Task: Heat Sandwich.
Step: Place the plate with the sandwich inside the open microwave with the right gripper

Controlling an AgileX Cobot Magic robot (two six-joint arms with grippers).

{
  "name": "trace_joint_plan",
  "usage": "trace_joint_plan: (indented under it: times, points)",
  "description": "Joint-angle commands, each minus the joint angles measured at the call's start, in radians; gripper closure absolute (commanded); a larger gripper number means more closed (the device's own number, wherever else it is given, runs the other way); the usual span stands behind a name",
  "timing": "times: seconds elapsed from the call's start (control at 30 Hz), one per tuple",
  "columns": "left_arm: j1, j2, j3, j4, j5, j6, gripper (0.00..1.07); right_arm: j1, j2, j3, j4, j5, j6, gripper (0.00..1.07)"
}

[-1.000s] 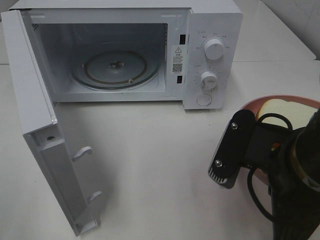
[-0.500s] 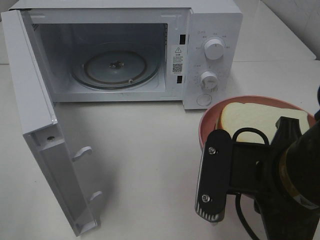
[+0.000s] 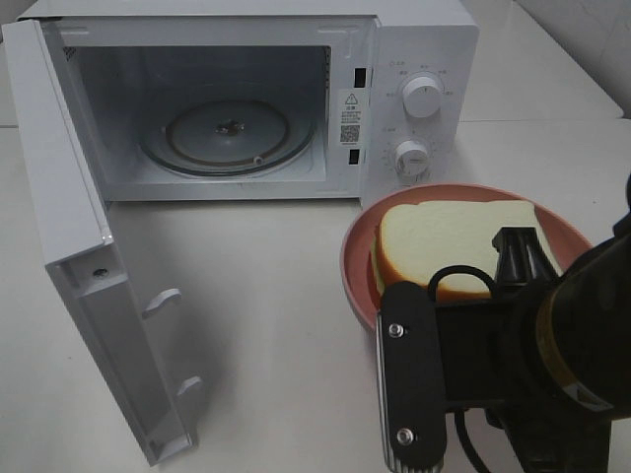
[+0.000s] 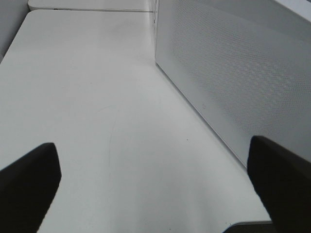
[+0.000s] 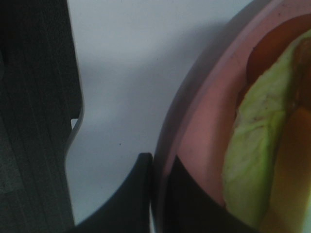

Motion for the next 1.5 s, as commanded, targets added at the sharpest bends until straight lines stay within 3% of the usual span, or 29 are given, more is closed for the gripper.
trace_joint_plan:
  times: [0.03,0.47,0.83,1.3,1.5]
  points:
    - [0.003,-0.019,0.0,-0.003,-0.005,0.0,0.06,0.004,-0.01,0.0,-0.025,-0.043,-0.081,1.07]
    - [0.003,-0.019,0.0,-0.003,-0.005,0.0,0.06,-0.002,-0.01,0.0,-0.015,-0.123,-0.36,1.07]
    - [0.003,-0.019,0.0,-0.003,-0.005,0.0,0.06,-0.148,-0.01,0.0,-0.004,-0.166,-0.628,1.07]
    - [0.003,-0.019,0.0,-0.003,-0.005,0.0,0.06,-0.364,-0.01,0.0,0.282,-0.285,-1.185,1.07]
    - [0.003,-0.019,0.0,-0.003,-0.005,0.0,0.06,-0.417,-0.004,0.0,0.377,-0.297,-1.275,1.07]
